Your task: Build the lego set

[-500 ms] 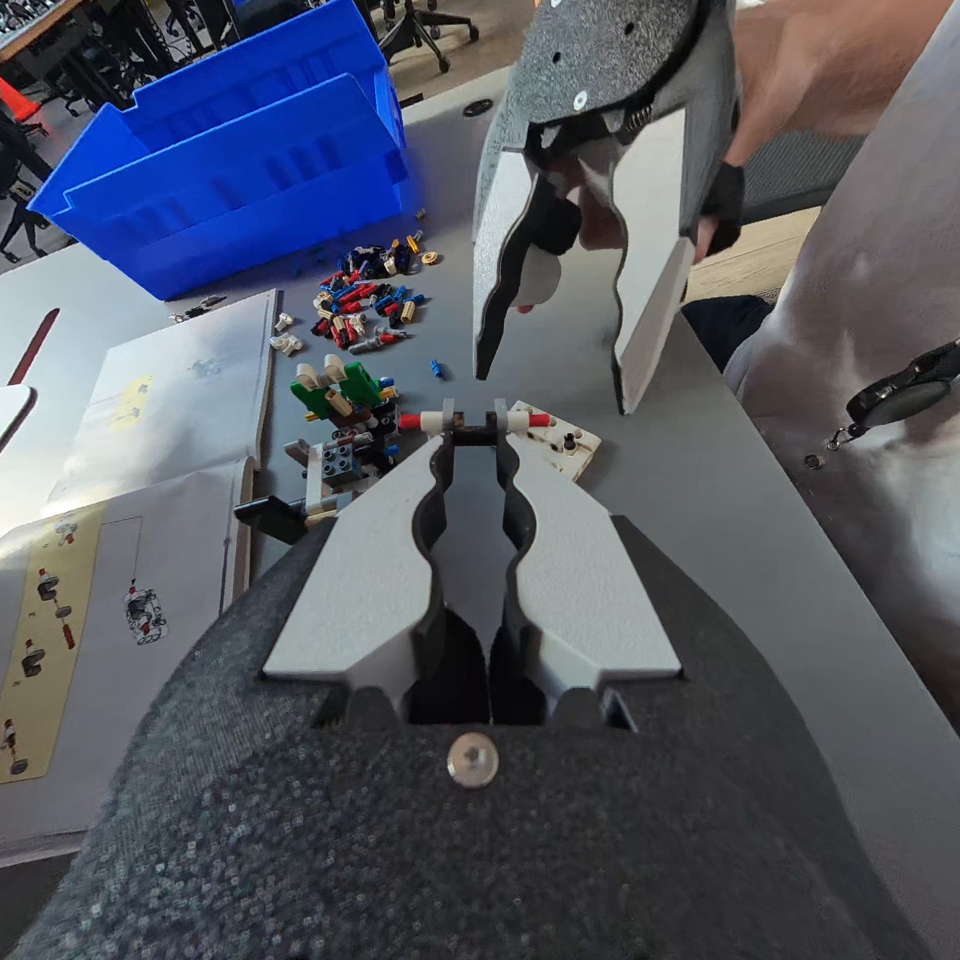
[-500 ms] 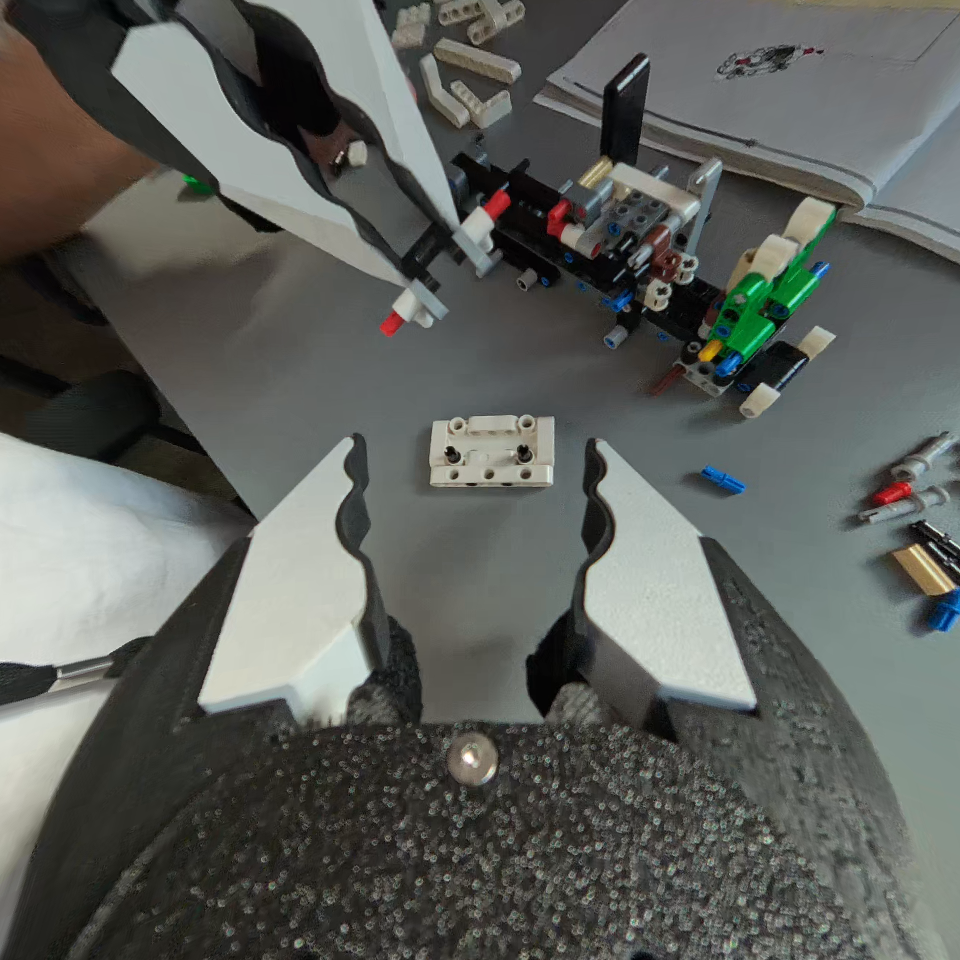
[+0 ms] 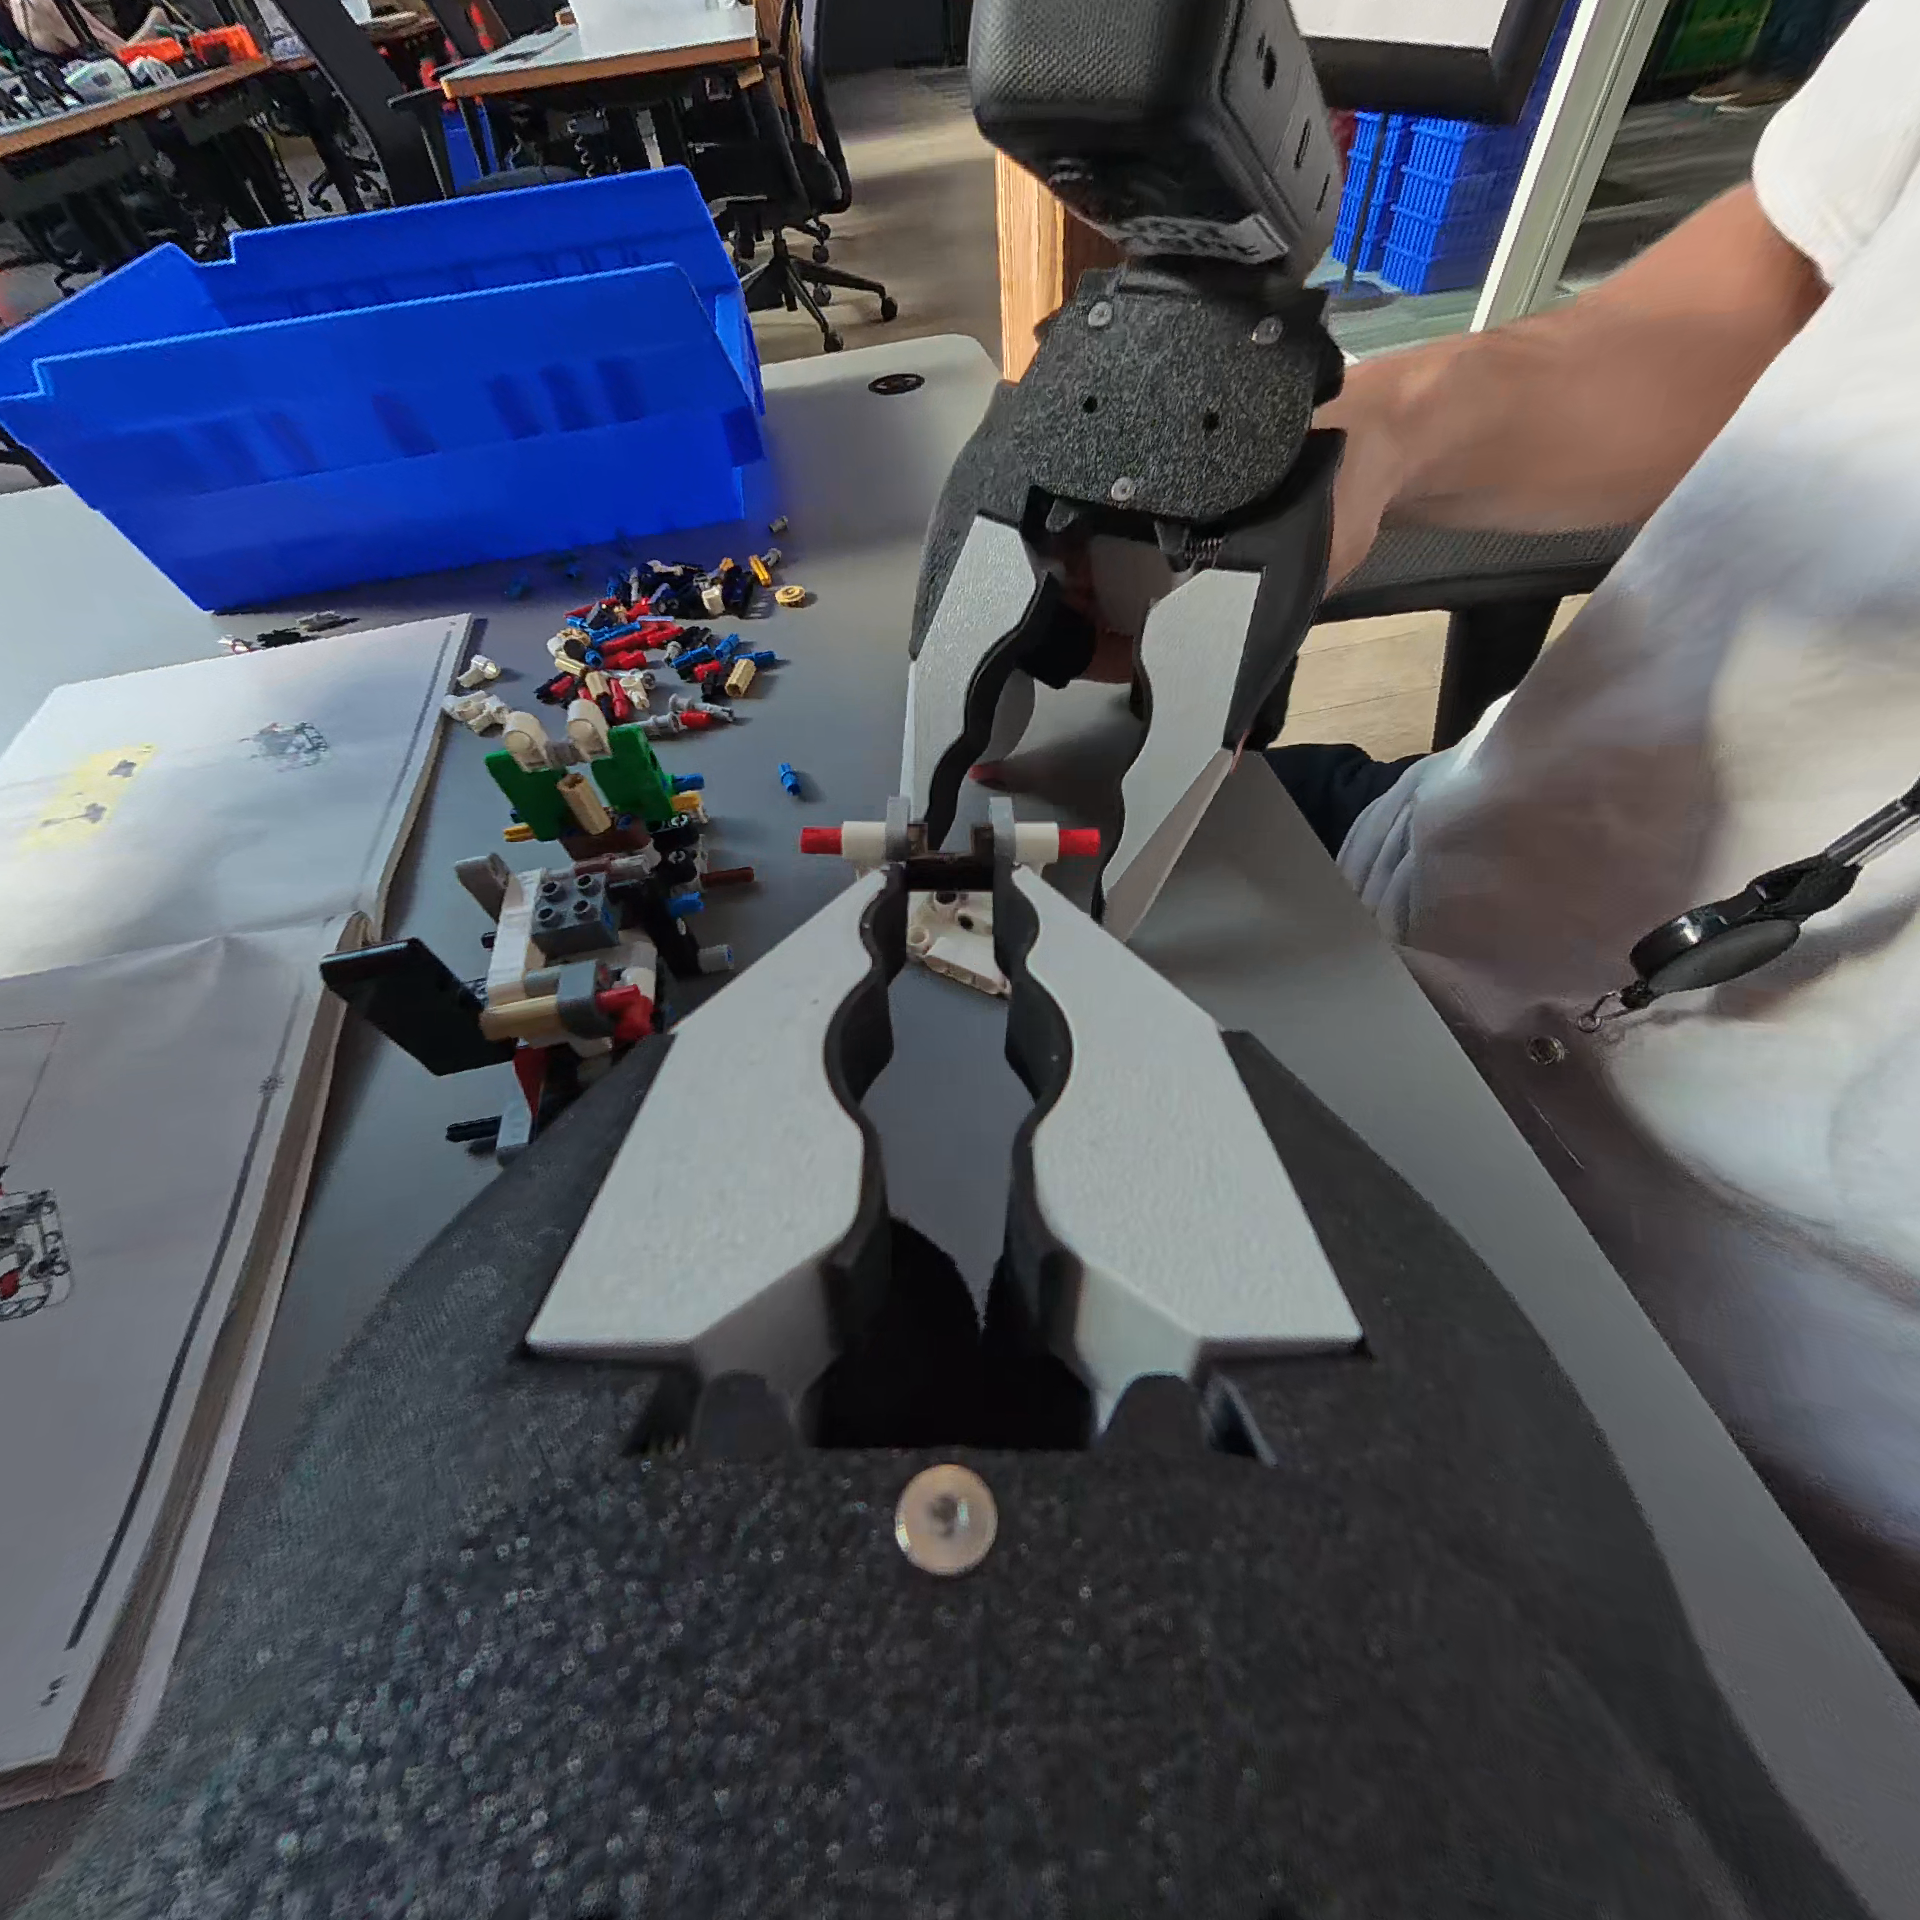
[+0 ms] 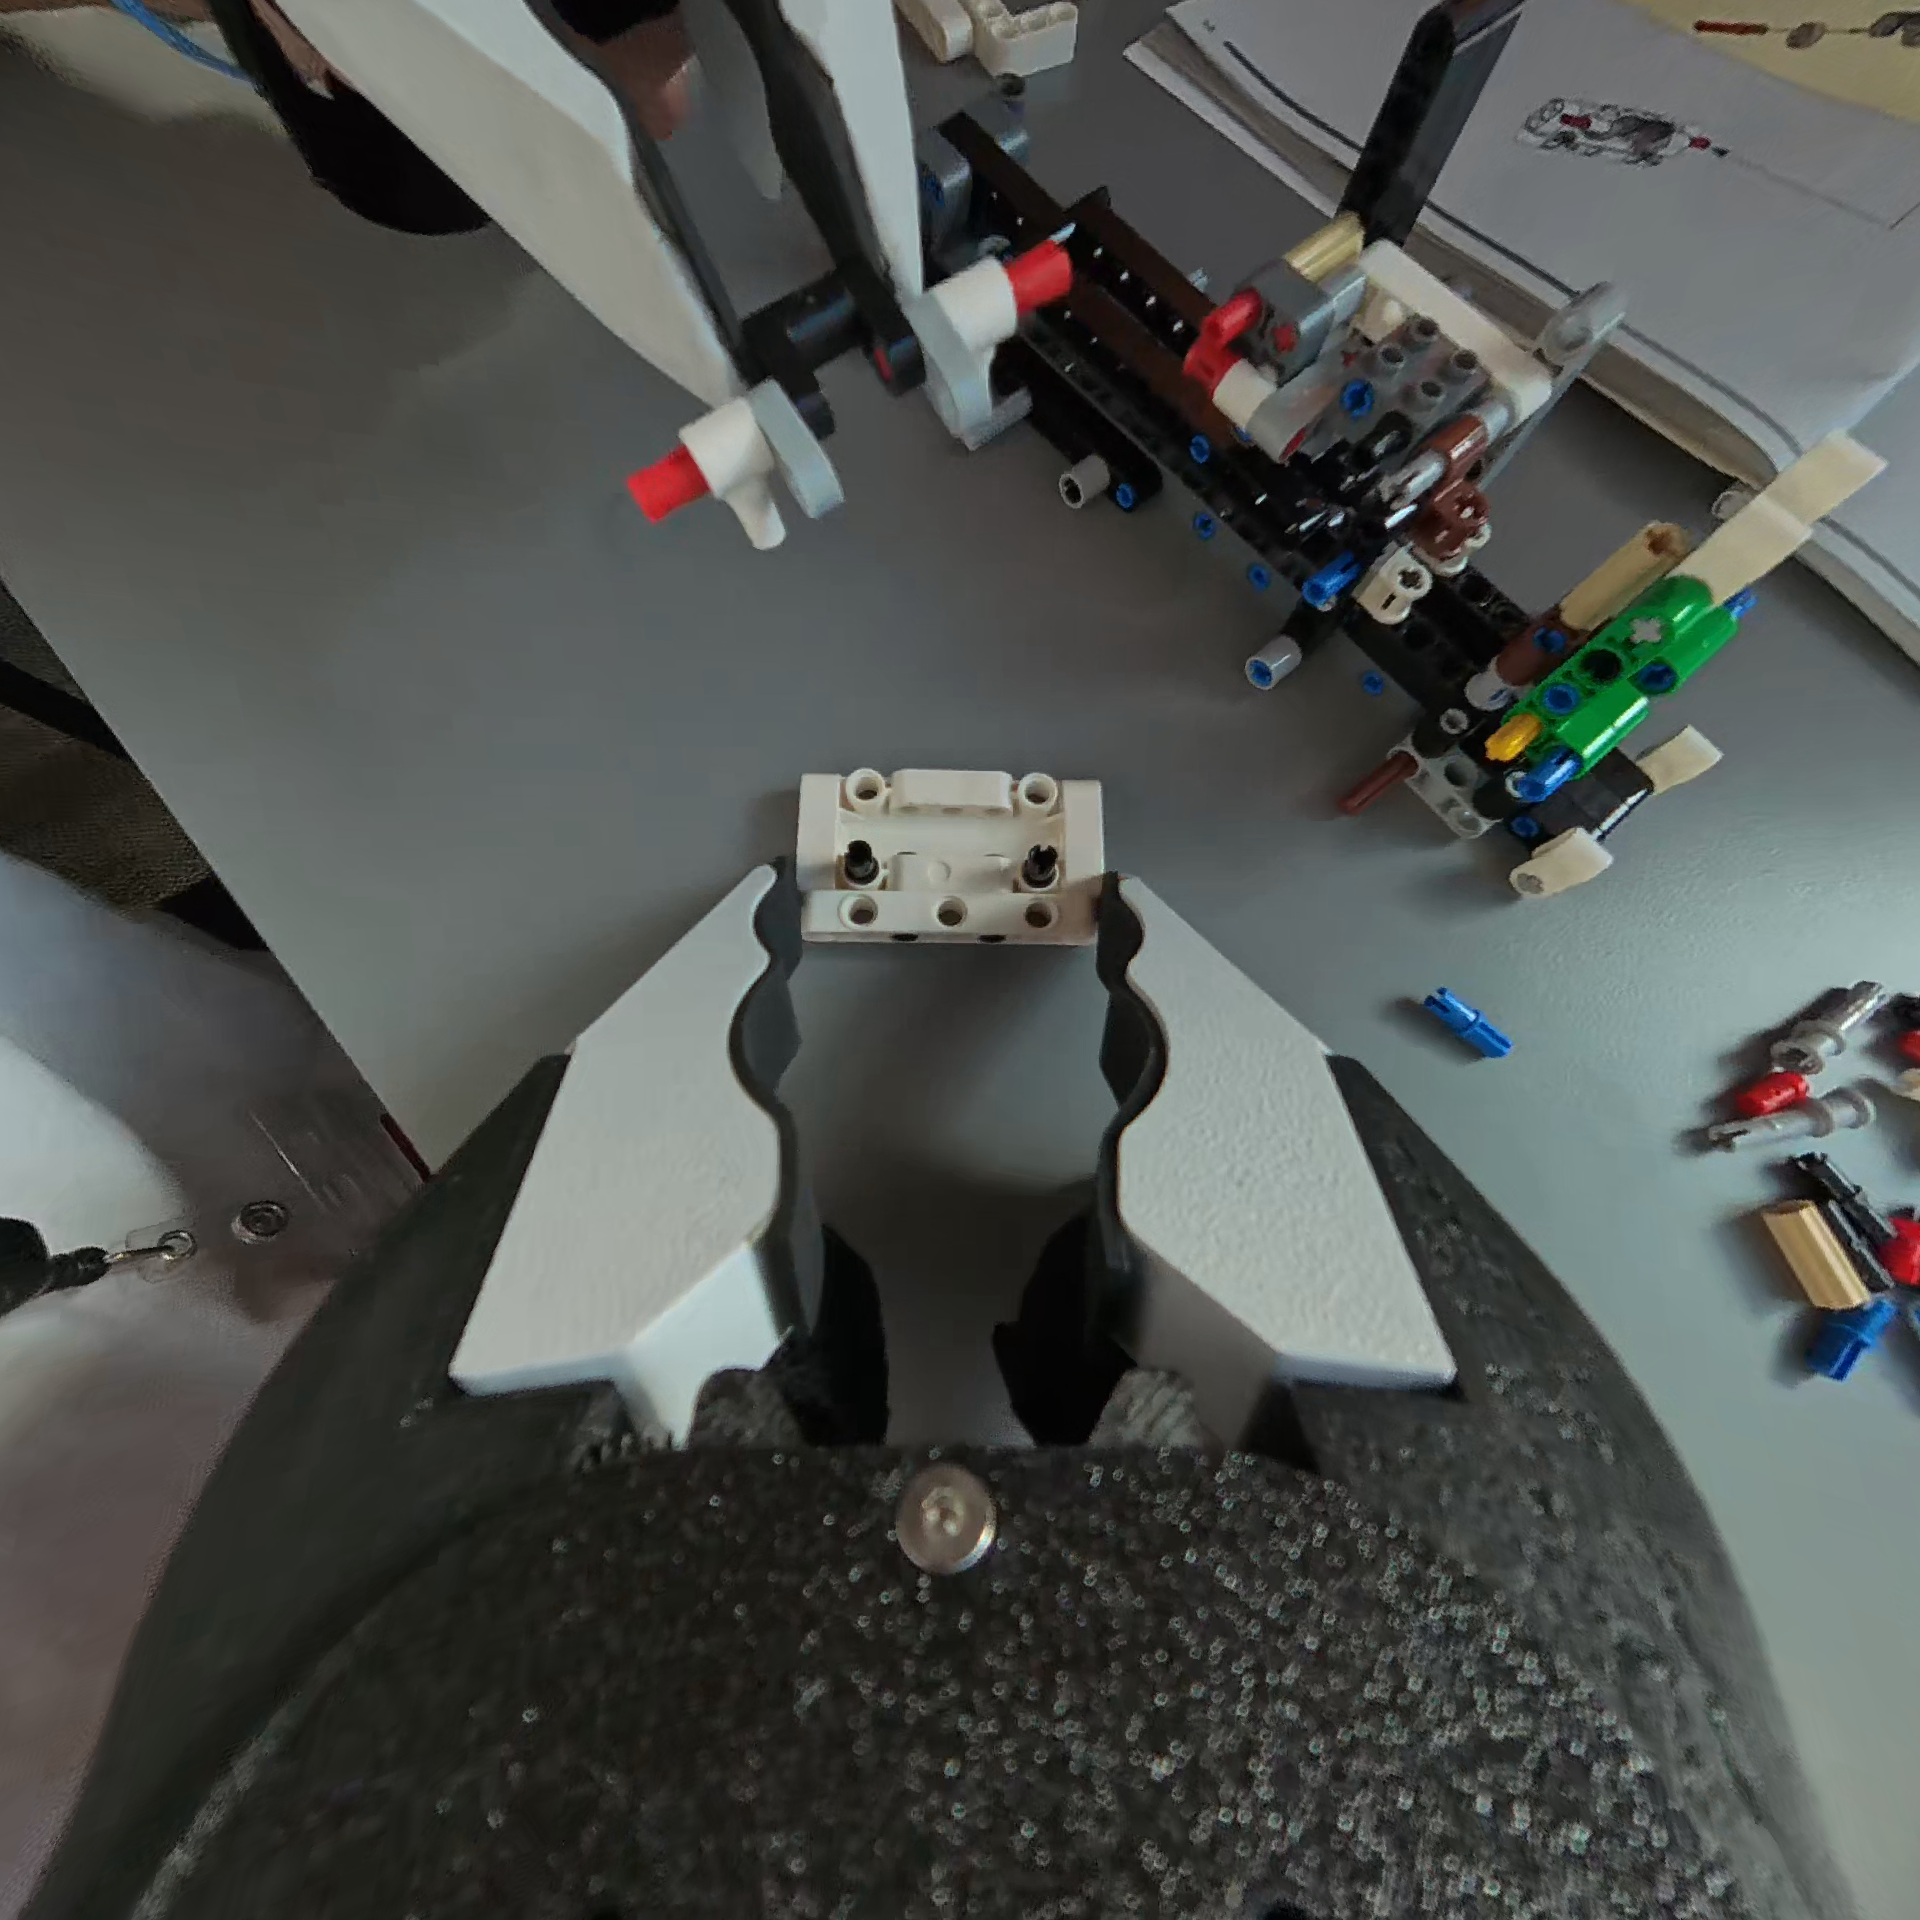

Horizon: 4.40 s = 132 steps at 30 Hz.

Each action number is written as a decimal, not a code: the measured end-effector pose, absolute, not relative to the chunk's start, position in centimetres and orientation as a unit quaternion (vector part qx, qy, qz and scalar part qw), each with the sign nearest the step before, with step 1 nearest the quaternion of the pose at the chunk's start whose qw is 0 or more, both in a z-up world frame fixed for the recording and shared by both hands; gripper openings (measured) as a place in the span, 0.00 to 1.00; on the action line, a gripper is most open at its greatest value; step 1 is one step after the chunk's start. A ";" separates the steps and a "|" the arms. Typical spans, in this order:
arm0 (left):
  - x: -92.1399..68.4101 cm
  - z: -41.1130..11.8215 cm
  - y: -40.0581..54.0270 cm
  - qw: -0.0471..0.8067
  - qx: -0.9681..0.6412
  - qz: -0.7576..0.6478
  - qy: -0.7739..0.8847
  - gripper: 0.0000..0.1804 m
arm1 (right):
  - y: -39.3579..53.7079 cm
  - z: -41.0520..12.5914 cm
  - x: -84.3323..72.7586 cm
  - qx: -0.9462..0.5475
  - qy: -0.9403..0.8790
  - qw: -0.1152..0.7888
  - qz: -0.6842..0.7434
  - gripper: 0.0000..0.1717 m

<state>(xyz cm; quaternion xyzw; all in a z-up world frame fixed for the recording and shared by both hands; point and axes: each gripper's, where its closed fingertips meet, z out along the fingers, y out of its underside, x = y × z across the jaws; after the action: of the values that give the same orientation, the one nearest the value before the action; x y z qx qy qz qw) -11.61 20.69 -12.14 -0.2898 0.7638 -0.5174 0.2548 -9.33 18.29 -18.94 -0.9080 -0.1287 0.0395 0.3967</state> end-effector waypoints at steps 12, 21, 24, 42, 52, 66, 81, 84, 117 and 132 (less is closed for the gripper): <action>-12.7 -13.2 18.2 0.197 -0.273 -0.524 0.783 0.08 | 16.5 -15.9 -12.1 -0.842 -0.218 0.474 0.138 0.33; -13.3 -13.8 16.8 0.184 -0.253 -0.512 0.800 0.08 | 15.7 -15.6 -13.3 -0.834 -0.247 0.481 0.113 0.33; -13.5 -14.6 16.8 0.168 -0.258 -0.496 0.812 0.08 | 15.6 -16.3 -13.5 -0.842 -0.255 0.461 0.116 0.33; -13.6 -16.0 16.3 0.159 -0.262 -0.459 0.834 0.08 | 15.4 -16.2 -13.9 -0.845 -0.245 0.441 0.179 0.28; -13.7 -15.5 16.0 0.168 -0.251 -0.470 0.830 0.08 | 15.9 -15.9 -13.9 -0.838 -0.277 0.448 0.145 0.17; -13.5 -16.8 16.3 0.160 -0.265 -0.436 0.845 0.08 | 16.2 -16.9 -13.2 -0.882 -0.279 0.354 0.138 0.13; -13.9 -17.8 15.9 0.151 -0.259 -0.409 0.862 0.08 | 15.4 -17.7 -13.6 -0.917 -0.272 0.269 0.113 0.13; -14.0 -17.8 15.9 0.154 -0.254 -0.409 0.863 0.08 | 15.4 -17.7 -13.7 -0.918 -0.271 0.270 0.107 0.13; -13.7 -17.3 16.5 0.178 -0.247 -0.414 0.858 0.08 | 16.1 -17.7 -13.3 -0.916 -0.264 0.299 0.049 0.13; -13.8 -17.5 16.5 0.175 -0.244 -0.410 0.861 0.08 | 16.1 -18.0 -13.3 -0.915 -0.270 0.296 0.037 0.14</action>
<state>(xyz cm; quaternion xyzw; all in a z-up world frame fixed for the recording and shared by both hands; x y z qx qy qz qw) -13.78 16.51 -17.47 -0.2440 0.8615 -0.4096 0.1747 -13.33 16.15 -18.05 -0.9154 -0.2702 0.0368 0.2961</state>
